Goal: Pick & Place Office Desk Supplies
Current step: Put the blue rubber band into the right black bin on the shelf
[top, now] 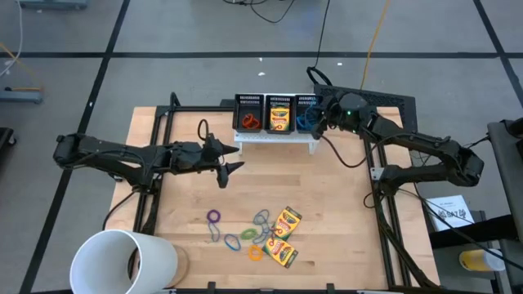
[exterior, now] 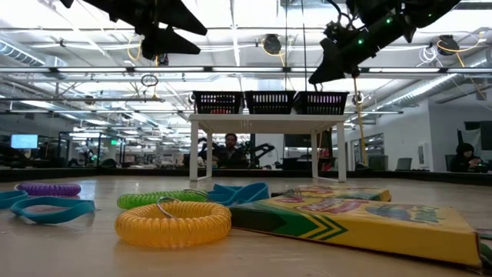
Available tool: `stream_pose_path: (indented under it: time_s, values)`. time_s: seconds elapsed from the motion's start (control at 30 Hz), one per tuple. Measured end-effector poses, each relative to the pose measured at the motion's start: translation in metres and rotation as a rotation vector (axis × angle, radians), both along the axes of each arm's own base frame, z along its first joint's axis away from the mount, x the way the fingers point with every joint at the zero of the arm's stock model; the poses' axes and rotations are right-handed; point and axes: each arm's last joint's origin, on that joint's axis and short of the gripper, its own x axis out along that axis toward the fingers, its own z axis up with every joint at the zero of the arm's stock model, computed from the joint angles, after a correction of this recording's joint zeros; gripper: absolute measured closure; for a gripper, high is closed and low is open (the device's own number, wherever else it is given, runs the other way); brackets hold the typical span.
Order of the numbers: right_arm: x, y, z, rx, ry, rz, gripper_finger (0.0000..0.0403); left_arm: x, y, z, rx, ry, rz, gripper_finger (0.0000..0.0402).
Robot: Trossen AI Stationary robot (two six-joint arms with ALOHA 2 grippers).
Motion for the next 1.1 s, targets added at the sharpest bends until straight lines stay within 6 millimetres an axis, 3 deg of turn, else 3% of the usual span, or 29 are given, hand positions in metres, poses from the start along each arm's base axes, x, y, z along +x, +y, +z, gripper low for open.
stream_pose_path:
  time_s: [0.3,0.47,0.63,0.93,1.1]
  values:
    - [-0.0001,0.0002,-0.0004,0.081,-0.057,-0.033,0.0236,0.0004,0.0,0.0012,0.003,-0.011,-0.001,0.013]
    - [0.0015,0.0029,-0.001,0.13,-0.075,0.06,0.0197,0.0004,0.0,0.0011,0.003,-0.011,-0.001,0.013]
    - [0.0004,0.0008,-0.0004,0.116,-0.081,-0.018,0.0187,0.0004,0.0,0.0011,0.002,-0.011,-0.001,0.013]
    - [0.0017,0.0032,-0.001,0.161,-0.094,0.07,0.0194,0.0004,0.0,0.0011,0.002,-0.011,0.0,0.013]
    - [0.0003,0.0038,-0.0049,0.199,-0.071,0.026,0.0195,0.0004,-0.0001,0.0011,0.002,-0.011,0.0,0.0131]
